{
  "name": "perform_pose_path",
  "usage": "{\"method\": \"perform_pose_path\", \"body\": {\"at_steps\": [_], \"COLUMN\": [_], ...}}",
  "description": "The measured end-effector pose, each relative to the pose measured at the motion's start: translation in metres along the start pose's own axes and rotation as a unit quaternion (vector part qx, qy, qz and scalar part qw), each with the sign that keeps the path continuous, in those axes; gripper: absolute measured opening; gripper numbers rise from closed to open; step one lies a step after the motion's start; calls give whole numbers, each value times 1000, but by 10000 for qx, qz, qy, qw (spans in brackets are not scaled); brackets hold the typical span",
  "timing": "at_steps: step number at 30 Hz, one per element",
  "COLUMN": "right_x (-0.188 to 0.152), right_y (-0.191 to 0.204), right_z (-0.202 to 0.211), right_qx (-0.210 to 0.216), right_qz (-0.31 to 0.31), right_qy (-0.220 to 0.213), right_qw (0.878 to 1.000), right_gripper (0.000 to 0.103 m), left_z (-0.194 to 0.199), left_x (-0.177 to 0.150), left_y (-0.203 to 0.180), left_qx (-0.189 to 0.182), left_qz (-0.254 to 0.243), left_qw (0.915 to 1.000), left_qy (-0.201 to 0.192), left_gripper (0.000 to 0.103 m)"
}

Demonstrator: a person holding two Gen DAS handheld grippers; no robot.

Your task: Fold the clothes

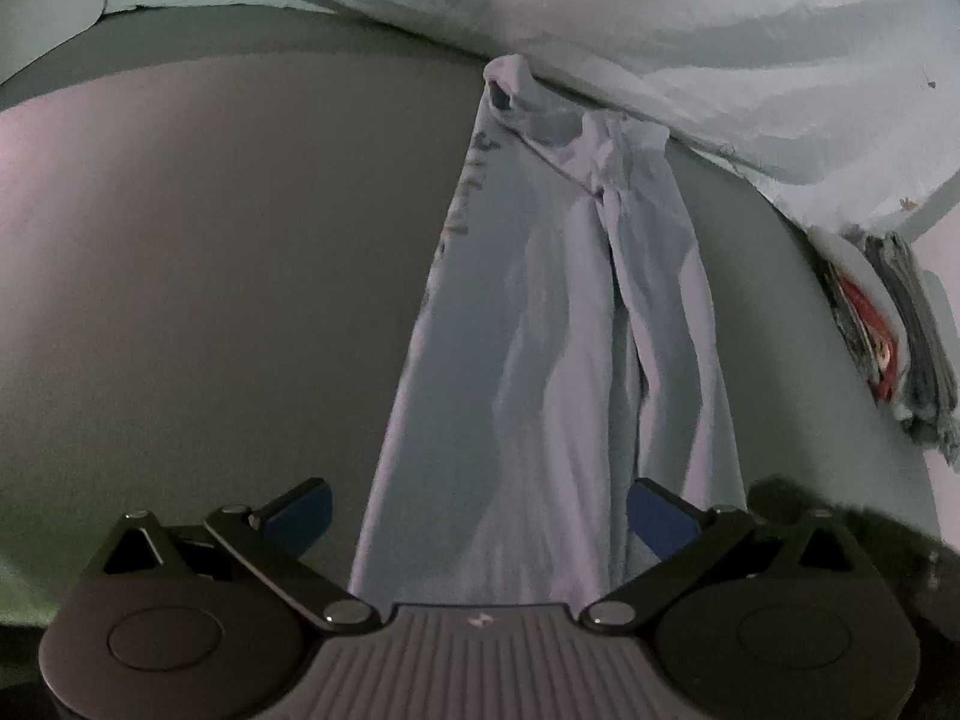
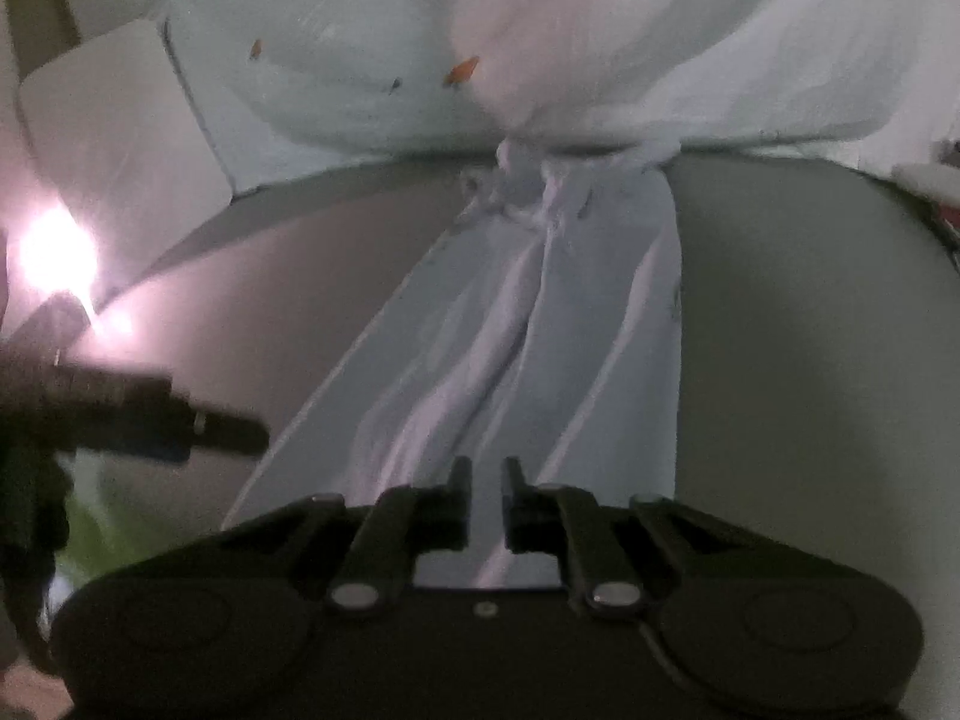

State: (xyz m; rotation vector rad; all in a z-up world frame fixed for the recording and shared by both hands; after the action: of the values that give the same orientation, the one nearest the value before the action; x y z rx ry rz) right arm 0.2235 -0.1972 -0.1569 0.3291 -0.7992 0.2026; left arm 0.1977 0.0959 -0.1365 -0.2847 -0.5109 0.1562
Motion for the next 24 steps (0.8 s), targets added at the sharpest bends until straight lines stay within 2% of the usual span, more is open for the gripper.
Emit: {"method": "perform_pose_path", "body": {"at_steps": [4,6,7,12,14,18,19,20,21,24], "right_x": [48,71,83,145,166,192,194,197,198,194], "right_y": [-6,-8,-10,-26,-38,-55,-55,-55,-45,-7], "right_z": [-42,-66,-79,-160,-196,-253,-262,-271,-271,-266], "right_qx": [-160,-231,-267,-595,-811,-1237,-1265,-1292,-1282,-1164], "right_qz": [-150,-232,-256,-174,-141,96,205,315,644,1773], "right_qy": [-87,-95,-99,-187,-171,51,72,94,9,-189], "right_qw": [9997,9994,9993,9979,9965,9923,9917,9911,9897,9771], "right_gripper": [15,26,38,41,50,56,50,23,7,6], "left_z": [-20,-33,-39,-82,-102,-130,-136,-142,-147,-161], "left_x": [39,63,76,138,159,195,203,210,215,229], "left_y": [12,19,22,42,50,63,65,68,71,81], "left_qx": [-67,-135,-188,-328,-334,-345,-360,-352,-335,-294], "left_qz": [-4,53,89,145,120,117,104,109,146,281], "left_qw": [10000,9999,9998,9993,9992,9990,9989,9989,9988,9985], "left_qy": [28,43,44,65,158,270,276,298,328,379], "left_gripper": [103,103,103,103,103,103,103,103,103,103]}}
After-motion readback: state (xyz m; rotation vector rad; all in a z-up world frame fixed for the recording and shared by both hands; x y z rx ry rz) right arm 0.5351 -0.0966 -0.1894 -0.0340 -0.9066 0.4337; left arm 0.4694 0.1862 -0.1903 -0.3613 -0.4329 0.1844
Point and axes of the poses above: each gripper's, at about its wrist camera, not at the fingertips, and z roughly against the way its jaws point, y to its left, x to its top, the point moved 6 cm from there along -z, roughly the way its jaws point, and after that the axes turned 1 degree about -z, right-handed, at the moved point
